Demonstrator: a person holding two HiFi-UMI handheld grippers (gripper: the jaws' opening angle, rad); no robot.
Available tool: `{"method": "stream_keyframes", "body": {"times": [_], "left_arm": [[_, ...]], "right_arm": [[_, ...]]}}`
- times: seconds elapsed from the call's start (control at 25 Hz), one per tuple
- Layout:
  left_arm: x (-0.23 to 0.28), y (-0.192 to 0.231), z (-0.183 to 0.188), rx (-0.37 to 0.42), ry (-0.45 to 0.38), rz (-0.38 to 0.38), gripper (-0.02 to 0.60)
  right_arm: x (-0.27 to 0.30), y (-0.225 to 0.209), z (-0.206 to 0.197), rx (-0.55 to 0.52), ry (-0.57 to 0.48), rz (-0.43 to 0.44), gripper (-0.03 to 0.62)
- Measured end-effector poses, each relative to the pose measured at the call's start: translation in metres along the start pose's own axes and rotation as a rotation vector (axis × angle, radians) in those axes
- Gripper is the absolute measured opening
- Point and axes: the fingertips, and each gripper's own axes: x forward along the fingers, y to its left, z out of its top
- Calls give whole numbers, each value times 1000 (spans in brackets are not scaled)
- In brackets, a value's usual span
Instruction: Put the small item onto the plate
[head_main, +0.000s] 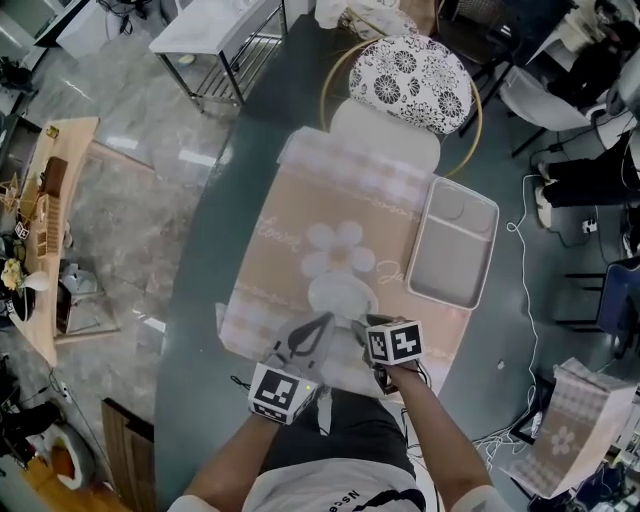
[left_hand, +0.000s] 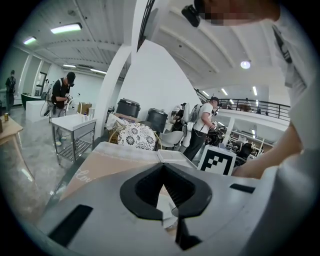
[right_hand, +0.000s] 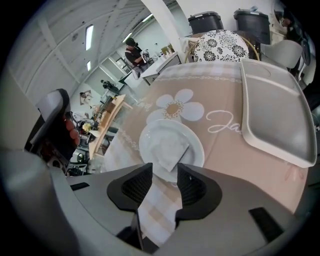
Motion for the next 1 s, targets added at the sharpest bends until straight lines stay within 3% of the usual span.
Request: {"method": "stream_keyframes", "body": {"times": [0.16, 0.36, 0.56, 0.76, 1.0], "left_arm": [[-4, -5, 11, -2, 26, 8, 5], [-18, -21, 35, -17, 23, -1, 5], [-36, -40, 64, -31, 5, -4, 5], [-54, -63, 95, -14, -9, -17, 5], [-79, -85, 130, 17, -59, -37, 5]], "right_arm": [[-30, 11, 8, -47, -60, 9, 142], [-80, 50, 26, -128, -202, 77, 57], [-133, 86, 53, -153, -365, 108, 41], [-187, 118, 71, -150, -480, 192, 32], [-259, 144, 90, -250, -682, 150, 17]]}}
